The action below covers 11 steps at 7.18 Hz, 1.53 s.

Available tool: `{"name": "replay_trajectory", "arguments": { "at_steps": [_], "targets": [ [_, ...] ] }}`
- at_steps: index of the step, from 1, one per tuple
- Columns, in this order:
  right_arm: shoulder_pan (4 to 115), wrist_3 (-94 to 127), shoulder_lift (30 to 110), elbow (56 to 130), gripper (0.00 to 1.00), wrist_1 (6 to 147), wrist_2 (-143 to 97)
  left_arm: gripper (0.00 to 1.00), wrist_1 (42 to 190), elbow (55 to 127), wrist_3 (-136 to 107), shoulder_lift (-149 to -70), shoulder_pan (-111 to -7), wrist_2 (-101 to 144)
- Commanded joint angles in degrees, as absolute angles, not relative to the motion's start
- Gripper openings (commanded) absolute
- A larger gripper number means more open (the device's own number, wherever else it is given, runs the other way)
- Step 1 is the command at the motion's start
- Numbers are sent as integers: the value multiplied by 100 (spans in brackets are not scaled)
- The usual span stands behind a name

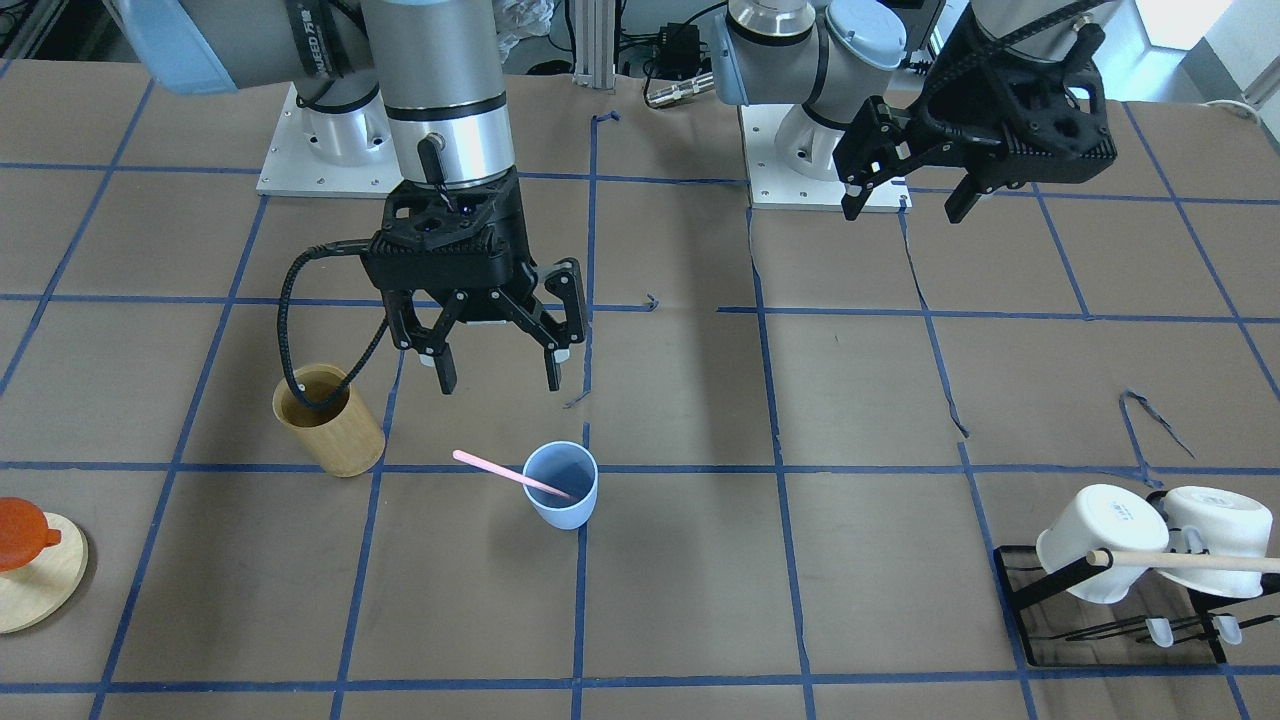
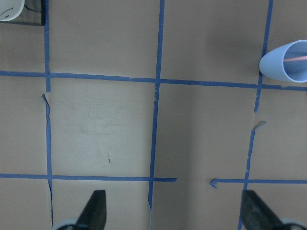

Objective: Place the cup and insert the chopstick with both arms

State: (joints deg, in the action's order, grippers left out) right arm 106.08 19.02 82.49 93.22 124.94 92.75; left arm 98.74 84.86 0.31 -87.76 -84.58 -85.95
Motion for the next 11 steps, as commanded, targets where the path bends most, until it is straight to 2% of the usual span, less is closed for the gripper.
{"name": "replay_trajectory", "arguments": {
  "at_steps": [1,2,5,11],
  "targets": [
    [10311,1863,8437,8870,100,10485,9413,100,9905,8490,62,-8771,-8270,-8596],
    [10049,1559,8490,8868,100,9650,9404,100,9870,8490,53,-8780,-8288,-8587],
    [9257,379,8789,8851,100,8617,9343,100,9870,8586,-322,-8693,-8314,-8578],
    [8921,404,9070,8912,100,8323,9141,100,9879,8745,-360,-8578,-8314,-8596]
  ]
}}
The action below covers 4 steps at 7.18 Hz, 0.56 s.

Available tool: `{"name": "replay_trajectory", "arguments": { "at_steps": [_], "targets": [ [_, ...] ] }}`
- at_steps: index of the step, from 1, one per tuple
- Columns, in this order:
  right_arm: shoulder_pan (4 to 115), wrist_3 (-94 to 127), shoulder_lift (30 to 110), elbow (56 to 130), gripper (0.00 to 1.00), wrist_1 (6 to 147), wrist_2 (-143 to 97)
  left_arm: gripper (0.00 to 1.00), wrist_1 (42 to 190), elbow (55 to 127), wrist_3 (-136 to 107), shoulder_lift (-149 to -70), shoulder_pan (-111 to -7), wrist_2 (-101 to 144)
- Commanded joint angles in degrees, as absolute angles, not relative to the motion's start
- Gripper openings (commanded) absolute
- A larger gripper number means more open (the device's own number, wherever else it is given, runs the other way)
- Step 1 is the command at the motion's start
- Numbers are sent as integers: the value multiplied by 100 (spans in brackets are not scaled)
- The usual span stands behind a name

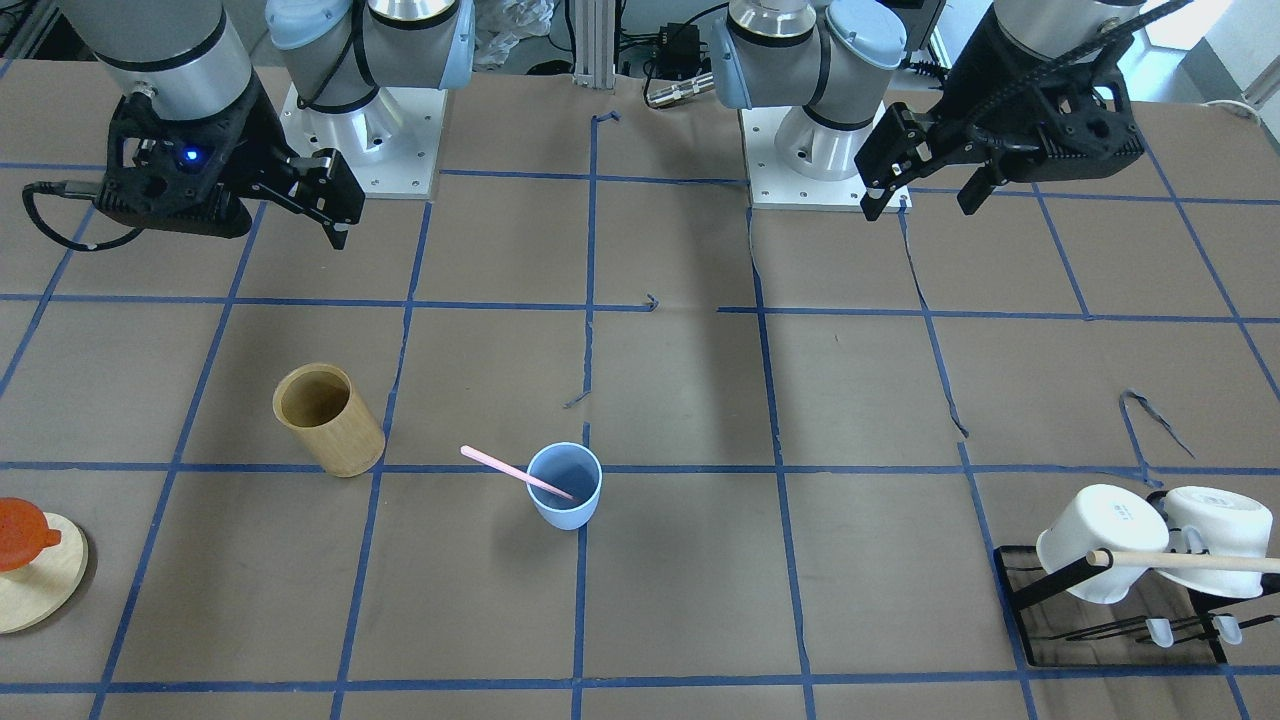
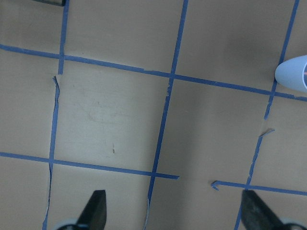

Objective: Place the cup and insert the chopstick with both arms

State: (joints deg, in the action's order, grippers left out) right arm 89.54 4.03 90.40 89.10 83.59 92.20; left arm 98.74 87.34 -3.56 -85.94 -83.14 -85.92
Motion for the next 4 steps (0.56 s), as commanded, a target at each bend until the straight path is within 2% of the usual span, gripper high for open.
{"name": "replay_trajectory", "arguments": {
  "at_steps": [1,4],
  "targets": [
    [8921,413,9070,8912,100,8315,9141,100,9870,8736,-352,-8587,-8314,-8596],
    [8921,545,9070,8912,100,8314,9035,100,9879,8745,-352,-8587,-8314,-8596]
  ]
}}
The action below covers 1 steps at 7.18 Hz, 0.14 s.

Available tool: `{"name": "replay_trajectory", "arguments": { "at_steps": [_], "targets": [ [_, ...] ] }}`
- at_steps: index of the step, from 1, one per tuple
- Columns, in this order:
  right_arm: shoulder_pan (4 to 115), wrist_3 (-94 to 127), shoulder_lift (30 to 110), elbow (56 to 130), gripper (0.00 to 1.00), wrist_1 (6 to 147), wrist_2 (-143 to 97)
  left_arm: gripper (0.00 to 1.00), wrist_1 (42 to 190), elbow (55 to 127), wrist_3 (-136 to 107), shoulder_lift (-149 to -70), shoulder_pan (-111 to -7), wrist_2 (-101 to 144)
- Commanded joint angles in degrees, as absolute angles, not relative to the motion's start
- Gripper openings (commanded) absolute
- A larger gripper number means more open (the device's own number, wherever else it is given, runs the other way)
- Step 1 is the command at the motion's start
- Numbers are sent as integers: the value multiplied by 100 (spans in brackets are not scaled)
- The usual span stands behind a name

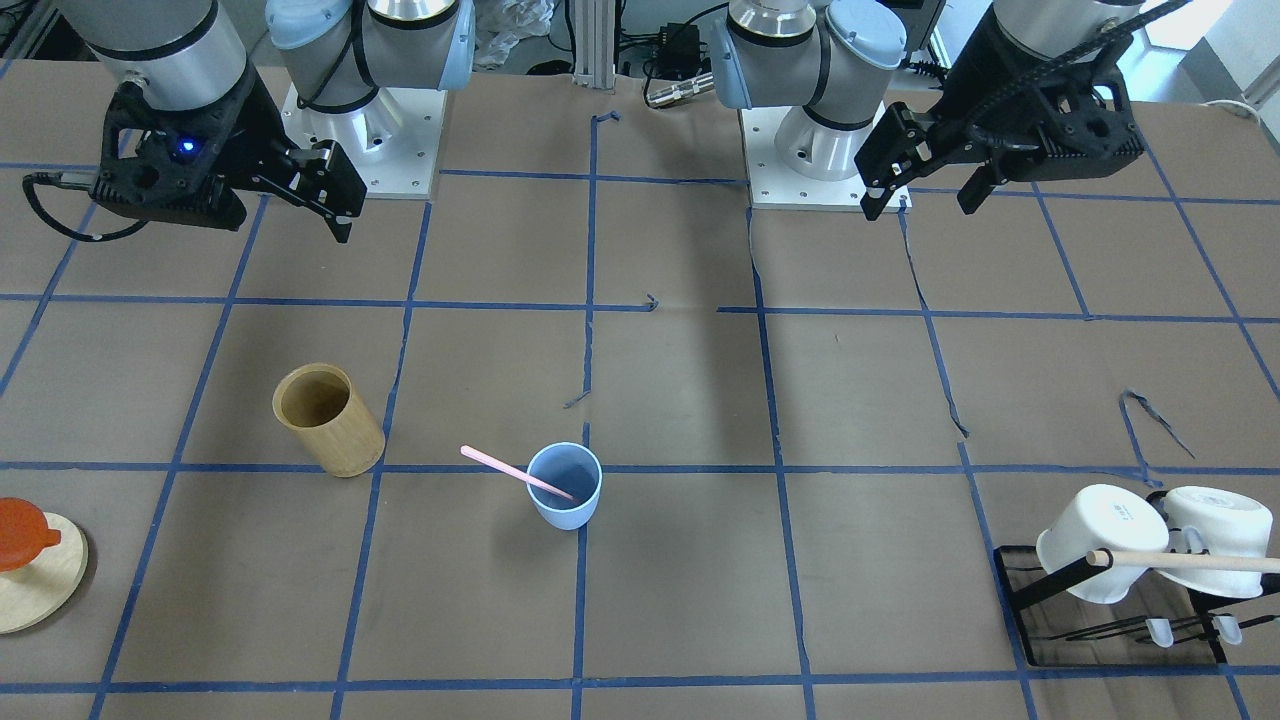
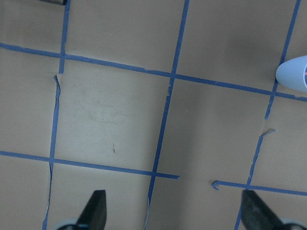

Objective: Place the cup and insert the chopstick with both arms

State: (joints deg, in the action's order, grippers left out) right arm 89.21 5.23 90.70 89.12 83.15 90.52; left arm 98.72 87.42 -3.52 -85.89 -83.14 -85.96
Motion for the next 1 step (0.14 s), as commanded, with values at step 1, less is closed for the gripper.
{"name": "replay_trajectory", "arguments": {
  "at_steps": [1],
  "targets": [
    [8921,545,9070,8912,100,8306,9035,100,9870,8745,-352,-8596,-8314,-8596]
  ]
}}
